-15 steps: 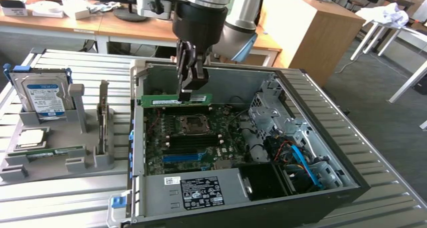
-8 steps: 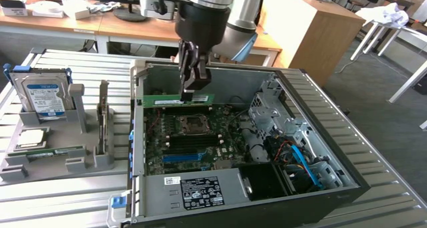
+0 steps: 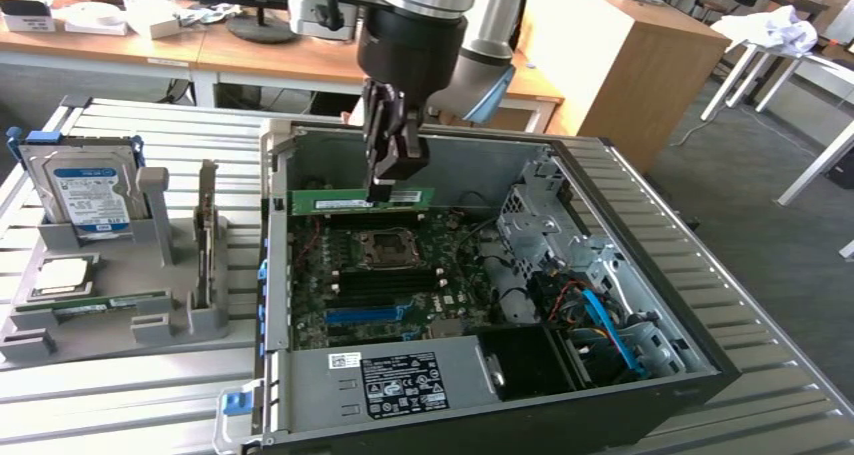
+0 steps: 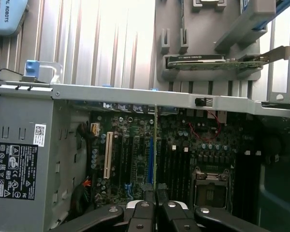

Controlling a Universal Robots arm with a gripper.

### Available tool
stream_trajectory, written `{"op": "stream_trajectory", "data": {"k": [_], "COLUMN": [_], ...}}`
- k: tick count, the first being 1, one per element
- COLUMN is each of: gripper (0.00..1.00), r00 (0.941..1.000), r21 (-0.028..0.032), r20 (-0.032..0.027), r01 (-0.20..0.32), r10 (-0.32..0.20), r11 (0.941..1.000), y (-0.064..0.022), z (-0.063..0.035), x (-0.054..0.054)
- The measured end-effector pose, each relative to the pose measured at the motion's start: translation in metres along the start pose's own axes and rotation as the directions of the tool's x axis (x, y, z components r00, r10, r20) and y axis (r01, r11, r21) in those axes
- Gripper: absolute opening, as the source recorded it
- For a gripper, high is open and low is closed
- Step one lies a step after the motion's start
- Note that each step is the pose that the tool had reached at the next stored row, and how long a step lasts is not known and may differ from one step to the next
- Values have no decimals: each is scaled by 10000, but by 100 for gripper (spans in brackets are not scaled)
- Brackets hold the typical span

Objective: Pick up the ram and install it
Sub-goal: 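Pick up the ram and move it above insertion slot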

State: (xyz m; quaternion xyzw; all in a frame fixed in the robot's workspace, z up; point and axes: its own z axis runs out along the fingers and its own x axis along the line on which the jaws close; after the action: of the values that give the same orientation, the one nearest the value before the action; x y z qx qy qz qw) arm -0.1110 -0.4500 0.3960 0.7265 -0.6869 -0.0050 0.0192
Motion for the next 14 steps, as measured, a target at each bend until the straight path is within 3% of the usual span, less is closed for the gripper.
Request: {"op": "stream_trajectory", "data": {"k": [14], "gripper": [13], "r00": [10000], "r21": [0], "r20": [1], "r01": [0], "r10": [0], "r11": [10000], "y": [-74], "z": [-1], "x": [4]}}
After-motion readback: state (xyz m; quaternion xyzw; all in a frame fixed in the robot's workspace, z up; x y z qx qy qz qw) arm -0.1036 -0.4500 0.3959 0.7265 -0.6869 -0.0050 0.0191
